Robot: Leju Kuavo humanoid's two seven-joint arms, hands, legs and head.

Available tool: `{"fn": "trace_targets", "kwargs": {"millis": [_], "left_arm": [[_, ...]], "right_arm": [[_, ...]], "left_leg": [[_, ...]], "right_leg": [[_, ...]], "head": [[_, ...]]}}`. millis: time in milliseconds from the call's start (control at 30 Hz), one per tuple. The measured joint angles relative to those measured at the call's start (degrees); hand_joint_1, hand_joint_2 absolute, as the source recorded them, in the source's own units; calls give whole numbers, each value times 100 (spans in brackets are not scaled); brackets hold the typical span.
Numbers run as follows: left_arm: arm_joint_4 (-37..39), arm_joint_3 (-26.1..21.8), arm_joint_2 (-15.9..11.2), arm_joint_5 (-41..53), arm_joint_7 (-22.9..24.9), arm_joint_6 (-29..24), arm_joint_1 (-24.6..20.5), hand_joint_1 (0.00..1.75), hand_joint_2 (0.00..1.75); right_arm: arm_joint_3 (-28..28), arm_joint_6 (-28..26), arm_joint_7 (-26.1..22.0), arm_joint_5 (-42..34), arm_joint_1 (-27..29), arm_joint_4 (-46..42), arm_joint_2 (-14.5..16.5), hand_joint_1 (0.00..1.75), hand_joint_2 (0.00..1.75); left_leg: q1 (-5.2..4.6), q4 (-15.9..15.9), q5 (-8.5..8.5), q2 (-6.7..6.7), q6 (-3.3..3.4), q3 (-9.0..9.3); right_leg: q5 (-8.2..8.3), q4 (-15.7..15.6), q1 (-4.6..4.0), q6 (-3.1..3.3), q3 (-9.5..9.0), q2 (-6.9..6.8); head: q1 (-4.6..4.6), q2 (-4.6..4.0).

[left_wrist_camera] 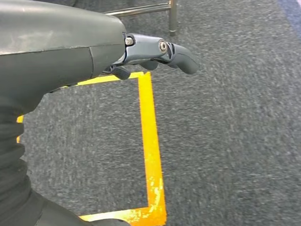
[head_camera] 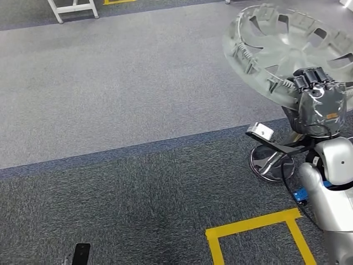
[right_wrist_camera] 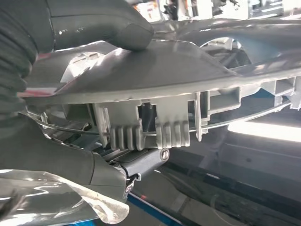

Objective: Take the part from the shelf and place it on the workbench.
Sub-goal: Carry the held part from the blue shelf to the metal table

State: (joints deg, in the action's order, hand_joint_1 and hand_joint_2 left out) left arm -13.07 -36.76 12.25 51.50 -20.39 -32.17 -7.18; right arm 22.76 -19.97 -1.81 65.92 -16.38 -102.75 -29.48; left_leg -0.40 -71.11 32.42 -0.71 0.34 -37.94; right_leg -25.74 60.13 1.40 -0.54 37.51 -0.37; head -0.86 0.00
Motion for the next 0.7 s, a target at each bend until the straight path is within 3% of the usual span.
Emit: {"fn": "trace_targets", "kwargs": {"millis": [67, 100, 233, 300, 367, 400, 433, 467, 533, 600, 700], "left_arm": [[0, 0, -13, 2, 0, -25, -9, 0, 175], [0, 0, -19, 2, 0, -36, -13, 0, 175], [-1, 0, -33, 14, -8, -67, -10, 0, 175], [-1, 0, -41, 23, -34, -43, -14, 0, 175], [-1, 0, -42, 16, -57, -3, -7, 0, 175], [0, 0, -39, 12, -61, 16, 2, 0, 175], [0, 0, -37, 9, -63, 32, 11, 0, 175], [0, 0, -37, 7, -67, 53, 17, 0, 175], [0, 0, -37, 3, -84, 103, 21, 0, 175], [0, 0, -37, 1, -106, 136, 21, 0, 175], [0, 0, -43, -4, -126, 190, 29, 0, 175]], "right_arm": [[-16, -5, 6, 3, 22, 0, 4, 175, 175], [-21, -9, 5, 5, 36, 2, 8, 175, 175], [-22, -16, 5, -14, 84, 20, 26, 175, 175], [-23, -3, 10, -62, 103, 34, 28, 175, 175], [-23, 8, 16, -100, 120, 52, 28, 175, 175], [-23, 12, 17, -108, 131, 62, 28, 175, 175], [-23, 15, 16, -109, 143, 72, 29, 175, 175], [-23, 20, 15, -108, 153, 79, 29, 175, 175], [-22, 31, 16, -104, 157, 87, 31, 175, 175], [-22, 54, 20, -123, 160, 90, 34, 175, 175], [-22, 156, 10, -240, 164, 95, 42, 175, 175]], "left_leg": [[-38, 833, -153, 4, 67, 568], [-64, 1104, -187, 4, 93, 735], [-121, 1422, -349, 11, 208, 812], [-101, 1538, -487, 23, 282, 803], [-109, 1545, -558, 30, 316, 728], [-110, 1538, -583, 32, 315, 687], [-109, 1529, -605, 35, 311, 649], [-105, 1514, -623, 37, 304, 614], [-92, 1454, -631, 38, 276, 555], [-100, 1361, -614, 28, 228, 484], [-116, 1264, -601, -8, 164, 415]], "right_leg": [[79, -5, 5, -36, 64, 1], [118, -17, 16, -70, 76, -1], [213, -97, 79, -219, 110, -6], [-45, 186, 73, -244, 246, 15], [-484, 884, 57, -268, 486, 30], [-630, 1209, 54, -286, 578, 31], [-674, 1371, 54, -301, 588, 29], [-616, 1307, 57, -315, 482, 25], [-378, 604, 70, -337, -9, 10], [-272, -1, 59, -308, -432, 19], [-312, -113, 38, -172, -512, 24]], "head": [[-3, 0], [-2, 0], [0, 0], [-12, 0], [-20, 0], [-21, 0], [-20, 0], [-21, 0], [-21, 0], [-31, 0], [-45, 0]]}}
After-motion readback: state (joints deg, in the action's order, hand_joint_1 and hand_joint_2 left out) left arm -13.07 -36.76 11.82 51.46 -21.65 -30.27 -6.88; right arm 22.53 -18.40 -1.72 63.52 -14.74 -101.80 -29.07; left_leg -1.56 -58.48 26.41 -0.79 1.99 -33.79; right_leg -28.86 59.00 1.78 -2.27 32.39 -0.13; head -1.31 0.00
